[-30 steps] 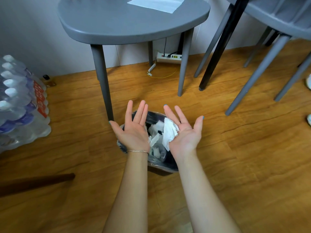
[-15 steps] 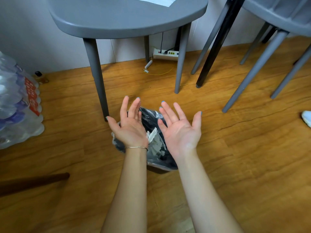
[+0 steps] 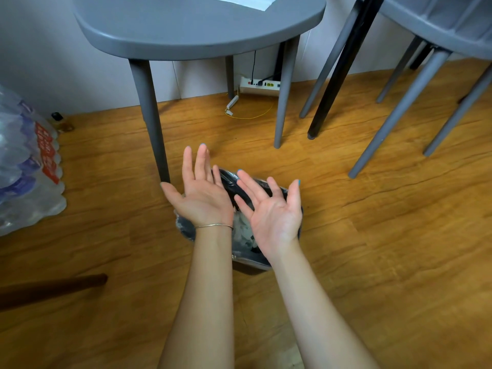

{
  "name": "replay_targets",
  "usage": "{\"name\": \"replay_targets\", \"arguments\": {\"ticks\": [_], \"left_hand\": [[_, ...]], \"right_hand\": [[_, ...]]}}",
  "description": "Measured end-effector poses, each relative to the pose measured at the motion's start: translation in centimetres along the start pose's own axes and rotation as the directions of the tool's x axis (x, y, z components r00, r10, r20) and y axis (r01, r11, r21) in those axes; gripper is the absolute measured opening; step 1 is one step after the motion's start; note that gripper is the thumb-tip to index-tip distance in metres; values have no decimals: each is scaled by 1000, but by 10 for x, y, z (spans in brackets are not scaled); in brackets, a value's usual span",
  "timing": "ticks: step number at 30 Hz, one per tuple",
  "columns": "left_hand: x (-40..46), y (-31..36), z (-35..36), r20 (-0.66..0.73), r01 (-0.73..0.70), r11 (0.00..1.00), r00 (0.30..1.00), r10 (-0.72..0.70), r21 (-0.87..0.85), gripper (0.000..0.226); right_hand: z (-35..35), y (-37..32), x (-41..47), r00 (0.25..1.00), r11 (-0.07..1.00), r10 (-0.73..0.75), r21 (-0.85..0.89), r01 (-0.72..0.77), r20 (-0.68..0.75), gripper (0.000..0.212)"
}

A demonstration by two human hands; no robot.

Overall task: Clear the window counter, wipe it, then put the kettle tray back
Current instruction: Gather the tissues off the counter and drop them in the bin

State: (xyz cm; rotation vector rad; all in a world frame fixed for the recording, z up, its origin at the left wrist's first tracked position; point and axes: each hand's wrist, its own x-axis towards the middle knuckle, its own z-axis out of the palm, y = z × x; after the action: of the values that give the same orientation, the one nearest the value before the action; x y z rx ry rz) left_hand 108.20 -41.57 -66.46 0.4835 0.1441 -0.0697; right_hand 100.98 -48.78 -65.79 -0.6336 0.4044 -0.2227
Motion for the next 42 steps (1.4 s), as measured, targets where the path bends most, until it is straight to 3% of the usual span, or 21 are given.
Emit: {"name": "replay_targets", "arguments": {"ticks": [14, 22, 33, 42], "left_hand": [[-7, 1, 27, 152, 86, 995, 985, -79, -44, 74], [-13, 18, 75, 150, 98, 991, 985, -84, -89, 75], [-15, 88, 231, 144, 116, 984, 985, -97, -133, 72], [-26, 186, 387, 232, 156, 977, 965, -119, -145, 68]], "right_hand": [[26, -28, 10, 995, 985, -22, 175, 4, 99, 85], [71, -70, 7, 990, 976, -33, 219, 2, 139, 89], [195, -172, -14, 980, 980, -30, 198, -10, 195, 84], [345, -273, -54, 976, 982, -23, 189, -19, 217, 78]]}}
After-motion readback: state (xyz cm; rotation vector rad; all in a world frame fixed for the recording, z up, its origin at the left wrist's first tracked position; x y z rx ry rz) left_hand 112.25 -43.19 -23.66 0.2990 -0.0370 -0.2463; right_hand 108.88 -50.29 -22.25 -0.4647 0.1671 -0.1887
